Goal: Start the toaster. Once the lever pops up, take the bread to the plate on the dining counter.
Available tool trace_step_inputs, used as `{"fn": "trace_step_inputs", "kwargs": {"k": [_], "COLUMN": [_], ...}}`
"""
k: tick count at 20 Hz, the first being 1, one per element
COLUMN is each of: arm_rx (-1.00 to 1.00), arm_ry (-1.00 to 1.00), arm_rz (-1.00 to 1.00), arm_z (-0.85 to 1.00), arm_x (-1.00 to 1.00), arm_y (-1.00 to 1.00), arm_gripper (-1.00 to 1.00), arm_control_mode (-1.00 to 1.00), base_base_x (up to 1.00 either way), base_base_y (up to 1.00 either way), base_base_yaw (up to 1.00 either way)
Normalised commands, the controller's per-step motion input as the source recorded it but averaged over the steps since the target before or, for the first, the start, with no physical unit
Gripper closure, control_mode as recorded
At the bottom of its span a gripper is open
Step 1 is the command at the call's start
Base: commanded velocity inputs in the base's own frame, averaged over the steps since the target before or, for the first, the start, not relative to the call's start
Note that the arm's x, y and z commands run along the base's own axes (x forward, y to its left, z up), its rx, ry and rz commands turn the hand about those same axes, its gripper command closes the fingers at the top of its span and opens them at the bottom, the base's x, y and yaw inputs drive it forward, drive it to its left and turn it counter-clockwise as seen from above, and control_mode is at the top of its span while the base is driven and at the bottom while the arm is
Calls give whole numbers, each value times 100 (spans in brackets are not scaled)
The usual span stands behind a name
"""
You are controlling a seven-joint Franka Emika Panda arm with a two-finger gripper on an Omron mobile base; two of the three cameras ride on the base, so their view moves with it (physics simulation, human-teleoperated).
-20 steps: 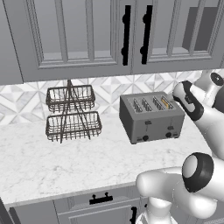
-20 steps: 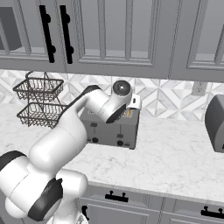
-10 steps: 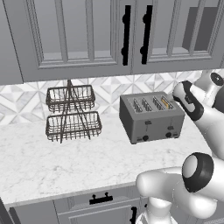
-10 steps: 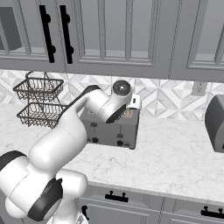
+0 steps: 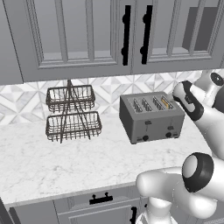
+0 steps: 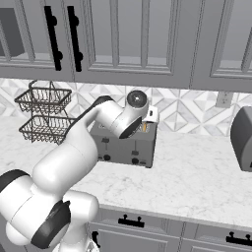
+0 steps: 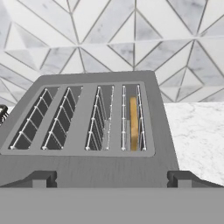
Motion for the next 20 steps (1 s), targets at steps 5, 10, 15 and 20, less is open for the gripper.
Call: {"fn": "trace_step_inputs", "kwargs": {"k": [5, 10, 15, 20], "arm_rx": [0, 0, 0, 0], "arm_ry": [0, 0, 0, 0], "arm_rz": [0, 0, 0, 0], "arm_z": [0, 0, 0, 0], "arm_x": [0, 0, 0, 0], "arm_y": [0, 0, 0, 0], "arm_gripper": [-100, -100, -100, -100], "arm_control_mode": [-100, -100, -100, -100], "base_base_x": [0, 0, 0, 0], "base_base_y": [0, 0, 0, 0], "base_base_yaw": [0, 0, 0, 0]}}
